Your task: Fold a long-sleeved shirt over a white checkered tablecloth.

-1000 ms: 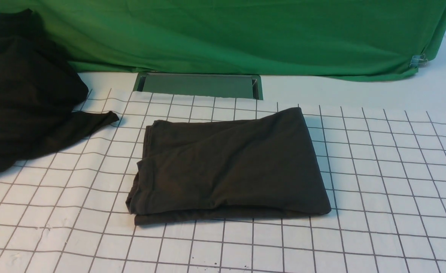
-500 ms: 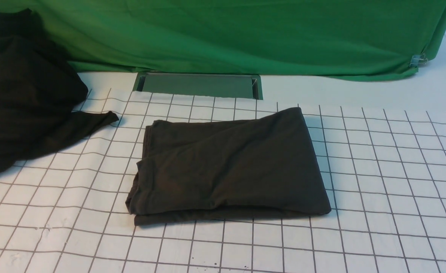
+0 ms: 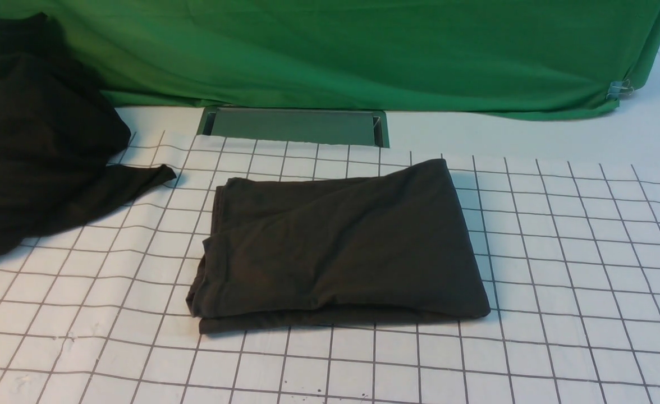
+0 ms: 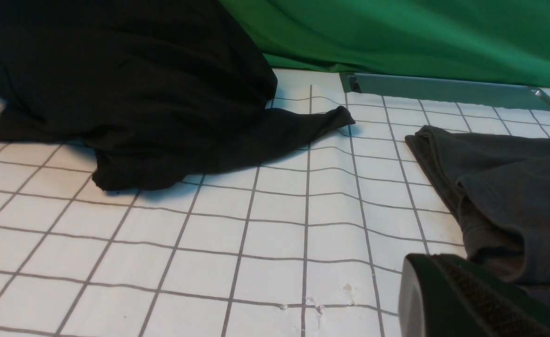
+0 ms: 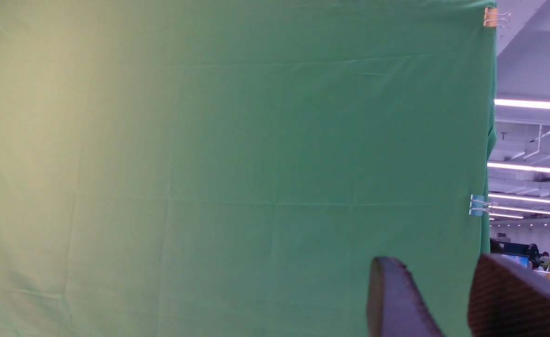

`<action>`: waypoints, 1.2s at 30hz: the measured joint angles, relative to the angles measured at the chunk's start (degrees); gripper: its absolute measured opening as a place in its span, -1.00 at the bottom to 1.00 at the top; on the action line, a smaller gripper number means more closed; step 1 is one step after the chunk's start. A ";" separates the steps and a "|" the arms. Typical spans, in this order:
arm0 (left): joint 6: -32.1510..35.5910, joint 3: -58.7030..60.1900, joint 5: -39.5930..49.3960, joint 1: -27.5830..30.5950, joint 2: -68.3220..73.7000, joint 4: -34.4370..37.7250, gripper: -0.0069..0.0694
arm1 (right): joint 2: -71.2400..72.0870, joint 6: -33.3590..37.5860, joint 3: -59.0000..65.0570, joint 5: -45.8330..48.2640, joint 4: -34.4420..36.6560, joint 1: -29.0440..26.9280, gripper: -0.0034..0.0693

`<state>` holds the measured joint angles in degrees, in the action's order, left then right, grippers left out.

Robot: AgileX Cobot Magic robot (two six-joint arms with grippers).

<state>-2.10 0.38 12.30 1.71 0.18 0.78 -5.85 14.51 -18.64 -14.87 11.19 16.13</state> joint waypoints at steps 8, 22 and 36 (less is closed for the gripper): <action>0.00 0.00 0.00 0.00 0.00 -0.27 -0.81 | 0.00 0.86 0.00 0.44 0.00 0.00 -0.24; 0.16 0.00 0.00 0.00 0.00 -0.28 -0.81 | -1.80 -5.22 4.75 5.50 -11.19 0.00 -0.24; 0.38 0.00 0.00 0.00 0.00 -0.28 -0.81 | 4.31 -8.02 19.09 26.02 -11.60 -11.08 -0.24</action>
<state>-1.72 0.38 12.30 1.71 0.18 0.50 -1.53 6.48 0.45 11.15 -0.41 5.05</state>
